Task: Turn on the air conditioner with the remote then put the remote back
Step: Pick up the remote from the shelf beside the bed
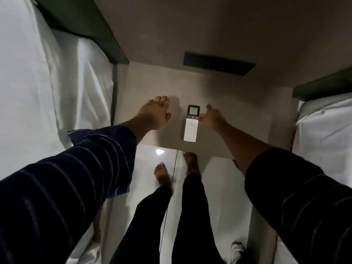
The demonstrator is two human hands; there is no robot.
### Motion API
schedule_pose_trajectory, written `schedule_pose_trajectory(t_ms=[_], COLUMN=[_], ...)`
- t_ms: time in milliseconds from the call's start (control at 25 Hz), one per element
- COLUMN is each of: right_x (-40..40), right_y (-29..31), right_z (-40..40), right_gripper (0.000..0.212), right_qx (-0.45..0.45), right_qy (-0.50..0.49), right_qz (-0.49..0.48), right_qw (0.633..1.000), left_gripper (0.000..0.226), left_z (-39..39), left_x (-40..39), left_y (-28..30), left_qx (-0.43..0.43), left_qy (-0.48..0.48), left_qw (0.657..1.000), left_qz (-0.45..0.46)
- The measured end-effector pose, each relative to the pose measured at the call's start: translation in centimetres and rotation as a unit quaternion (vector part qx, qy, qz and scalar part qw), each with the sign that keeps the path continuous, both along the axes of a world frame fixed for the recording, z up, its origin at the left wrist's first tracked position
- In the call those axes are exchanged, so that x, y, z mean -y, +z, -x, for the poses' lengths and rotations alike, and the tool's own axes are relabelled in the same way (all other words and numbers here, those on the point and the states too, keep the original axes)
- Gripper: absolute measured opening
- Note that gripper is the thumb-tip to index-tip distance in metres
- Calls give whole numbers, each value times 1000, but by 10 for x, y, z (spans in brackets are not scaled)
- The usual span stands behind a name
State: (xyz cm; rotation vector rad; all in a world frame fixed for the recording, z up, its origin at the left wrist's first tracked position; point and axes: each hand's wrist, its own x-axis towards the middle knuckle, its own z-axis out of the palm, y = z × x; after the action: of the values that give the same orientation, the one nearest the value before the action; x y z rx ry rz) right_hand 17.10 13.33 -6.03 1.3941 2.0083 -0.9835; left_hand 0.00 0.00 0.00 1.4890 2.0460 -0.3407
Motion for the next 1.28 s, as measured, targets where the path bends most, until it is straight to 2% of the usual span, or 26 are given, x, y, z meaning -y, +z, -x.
schedule_pose_trajectory(t_ms=[120,200,320,400,520,640,720,800,920,1040,1160,1280], right_x=[21,38,44,47,34,19,11,8,11,41,97,171], right_y=[-49,-74,-94,-92,-67,-12,28,89,180,272,370,467], right_z=[21,37,53,51,51,60,73,92,127,171,223,262], right_gripper=[76,91,108,101,74,60,57,58,49,36,10,11], right_qx=[-16,-15,33,26,-33,-87,-133,-181,-254,-321,-369,-396], right_qy=[-70,-121,-81,-56,-48,-53,-75,-44,42,105,173,246], right_qz=[20,2,-76,-94,-66,-18,48,121,177,211,247,283], right_qw=[997,993,993,994,996,995,987,975,950,917,879,838], left_gripper=[66,66,66,66,66,66,66,67,67,65,65,64], left_z=[8,9,9,12,18,23,30,43,75,108,126,129], left_x=[1,6,12,17,15,11,5,9,28,76,145,226], left_y=[-39,-55,-62,-59,-36,7,40,94,182,285,393,492], left_qx=[13,23,30,34,33,15,5,-34,-87,-152,-221,-282], left_qy=[40,51,59,63,92,118,127,143,191,247,314,374], left_qw=[999,998,997,997,994,991,990,989,978,957,922,881], left_qz=[18,21,27,40,54,63,53,36,8,-30,-51,-66])
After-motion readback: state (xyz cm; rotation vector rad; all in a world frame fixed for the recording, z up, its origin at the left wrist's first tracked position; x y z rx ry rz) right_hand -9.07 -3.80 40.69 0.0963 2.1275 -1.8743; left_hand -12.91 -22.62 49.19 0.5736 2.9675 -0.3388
